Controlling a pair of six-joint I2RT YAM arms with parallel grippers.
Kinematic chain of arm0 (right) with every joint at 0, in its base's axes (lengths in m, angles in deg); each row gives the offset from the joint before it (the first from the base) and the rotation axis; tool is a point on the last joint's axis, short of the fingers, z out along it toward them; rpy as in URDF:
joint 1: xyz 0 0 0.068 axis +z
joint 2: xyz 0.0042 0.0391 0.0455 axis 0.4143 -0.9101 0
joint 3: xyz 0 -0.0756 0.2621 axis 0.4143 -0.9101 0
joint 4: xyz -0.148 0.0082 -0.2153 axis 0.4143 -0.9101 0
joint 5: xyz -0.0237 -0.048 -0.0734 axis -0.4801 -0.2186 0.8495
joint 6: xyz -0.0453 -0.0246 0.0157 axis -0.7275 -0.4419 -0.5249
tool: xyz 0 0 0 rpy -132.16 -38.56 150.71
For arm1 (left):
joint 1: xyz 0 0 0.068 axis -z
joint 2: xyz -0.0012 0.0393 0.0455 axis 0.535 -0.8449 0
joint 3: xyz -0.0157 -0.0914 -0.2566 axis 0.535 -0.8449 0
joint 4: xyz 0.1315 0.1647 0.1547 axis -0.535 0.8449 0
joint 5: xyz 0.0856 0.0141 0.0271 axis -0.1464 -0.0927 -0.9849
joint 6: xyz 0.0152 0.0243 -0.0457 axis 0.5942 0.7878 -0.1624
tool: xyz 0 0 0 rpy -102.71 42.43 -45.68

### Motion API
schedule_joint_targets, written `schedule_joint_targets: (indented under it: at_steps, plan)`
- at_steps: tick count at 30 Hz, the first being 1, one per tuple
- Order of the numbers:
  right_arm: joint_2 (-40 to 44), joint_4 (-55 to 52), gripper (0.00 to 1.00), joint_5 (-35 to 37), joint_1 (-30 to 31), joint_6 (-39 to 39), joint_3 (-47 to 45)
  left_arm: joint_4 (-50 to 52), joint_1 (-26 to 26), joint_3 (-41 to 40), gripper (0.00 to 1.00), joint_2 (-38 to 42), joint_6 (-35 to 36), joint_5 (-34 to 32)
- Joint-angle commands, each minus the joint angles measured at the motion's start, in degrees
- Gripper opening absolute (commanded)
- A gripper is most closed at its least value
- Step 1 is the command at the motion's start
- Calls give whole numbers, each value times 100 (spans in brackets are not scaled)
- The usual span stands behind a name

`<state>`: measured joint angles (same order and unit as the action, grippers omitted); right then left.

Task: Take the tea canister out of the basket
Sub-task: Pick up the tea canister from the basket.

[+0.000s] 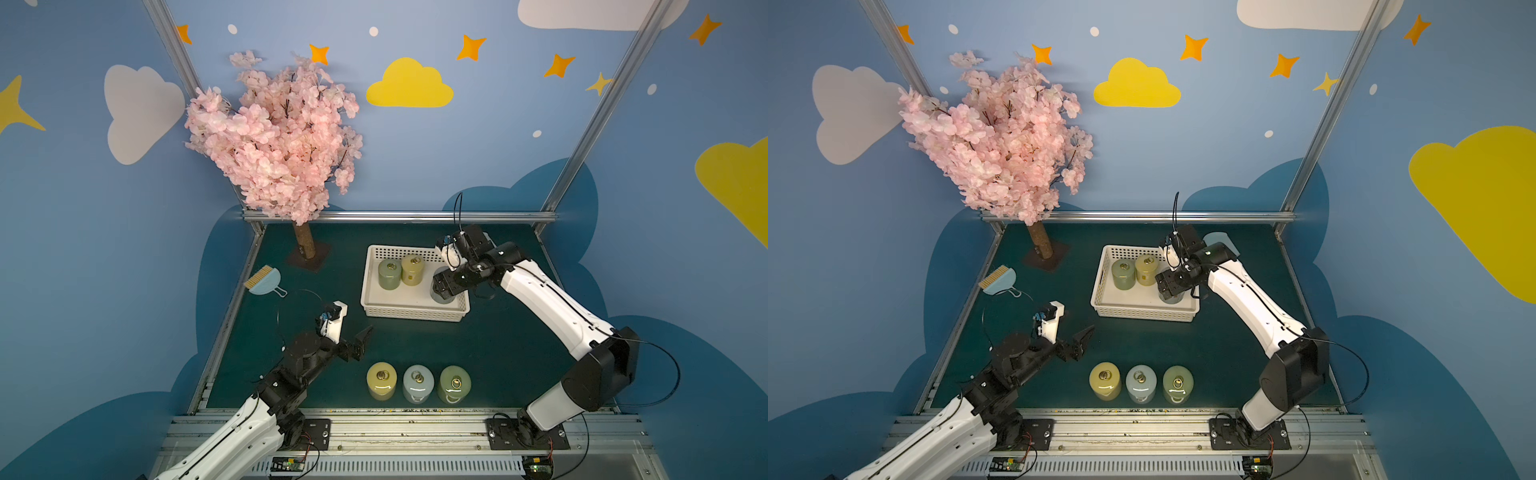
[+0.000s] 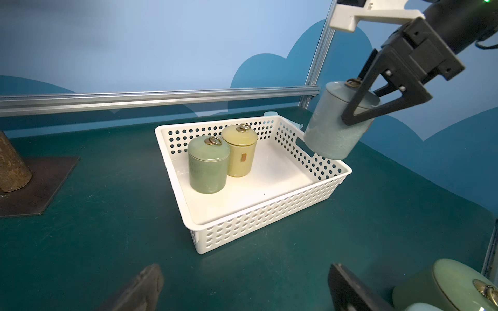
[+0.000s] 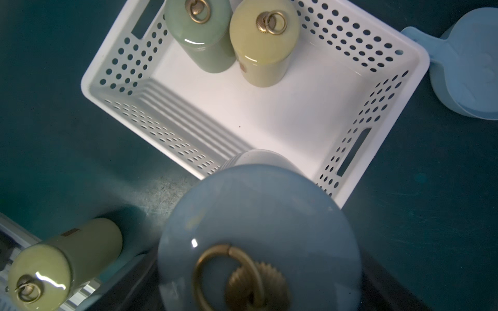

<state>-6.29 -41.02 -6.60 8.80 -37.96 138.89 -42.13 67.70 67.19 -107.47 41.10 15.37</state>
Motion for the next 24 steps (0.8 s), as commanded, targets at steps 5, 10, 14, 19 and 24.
schedule_joint_targets:
  at_steps: [5,10,14,19,24]
  plan:
    - [932,241,61,115,251,424,-522,89,-20,8,100,138,-32,-119]
    - [1509,402,61,207,376,720,-1054,115,-20,7,100,173,-12,-160]
    - [1906,608,61,267,514,798,-1471,124,-20,9,100,174,0,-178]
    - [2244,659,61,372,681,1000,-1794,124,-20,12,100,179,-2,-191]
    - [2330,627,61,503,904,1172,-1933,124,-20,7,100,179,2,-196]
